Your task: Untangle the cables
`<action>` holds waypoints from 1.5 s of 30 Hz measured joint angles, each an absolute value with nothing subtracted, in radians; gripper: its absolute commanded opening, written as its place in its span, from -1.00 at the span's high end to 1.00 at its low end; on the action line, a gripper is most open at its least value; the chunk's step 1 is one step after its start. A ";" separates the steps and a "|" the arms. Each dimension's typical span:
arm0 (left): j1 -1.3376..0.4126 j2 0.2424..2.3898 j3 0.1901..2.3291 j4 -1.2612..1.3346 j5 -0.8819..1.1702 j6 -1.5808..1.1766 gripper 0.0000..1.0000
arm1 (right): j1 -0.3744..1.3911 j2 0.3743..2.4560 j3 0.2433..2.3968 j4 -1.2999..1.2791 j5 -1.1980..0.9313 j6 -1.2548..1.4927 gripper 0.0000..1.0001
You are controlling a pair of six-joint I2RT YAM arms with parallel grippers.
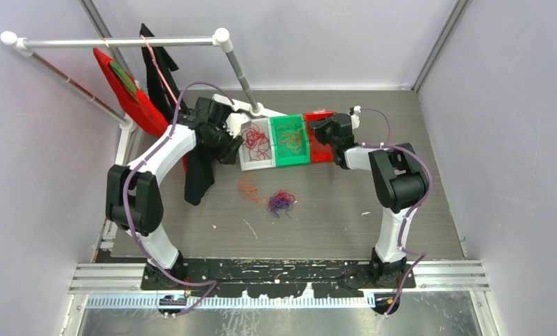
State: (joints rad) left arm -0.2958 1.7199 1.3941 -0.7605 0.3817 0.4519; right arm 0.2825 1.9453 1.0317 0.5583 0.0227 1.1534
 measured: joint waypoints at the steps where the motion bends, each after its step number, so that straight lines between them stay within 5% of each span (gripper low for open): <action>1: -0.295 1.720 1.393 -0.754 0.379 0.453 0.08 | 0.282 1.946 1.032 0.560 0.023 1.152 0.55; 5: -0.294 1.720 1.393 -0.741 0.373 0.454 0.04 | 0.280 1.946 1.032 0.560 0.023 1.142 0.62; 15: -0.294 1.726 1.480 -0.831 0.444 0.448 -0.45 | 0.298 1.946 1.103 0.518 0.016 1.062 0.67; 23: -0.329 1.670 1.487 -1.008 0.631 0.427 -0.48 | 0.361 1.948 1.177 0.455 0.010 0.962 0.69; 31: -0.427 1.604 1.488 -1.180 0.727 0.471 -0.46 | 0.403 1.948 1.201 0.342 0.022 0.857 -0.07; 45: -0.463 1.606 1.599 -1.267 0.638 0.521 -0.44 | 0.271 1.864 1.300 0.129 0.038 0.746 -0.52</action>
State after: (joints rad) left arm -0.4633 1.6062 1.5986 -1.2667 0.6380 0.5205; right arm 0.2714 1.8645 1.2999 0.1291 0.0376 0.7464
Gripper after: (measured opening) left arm 0.722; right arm 0.717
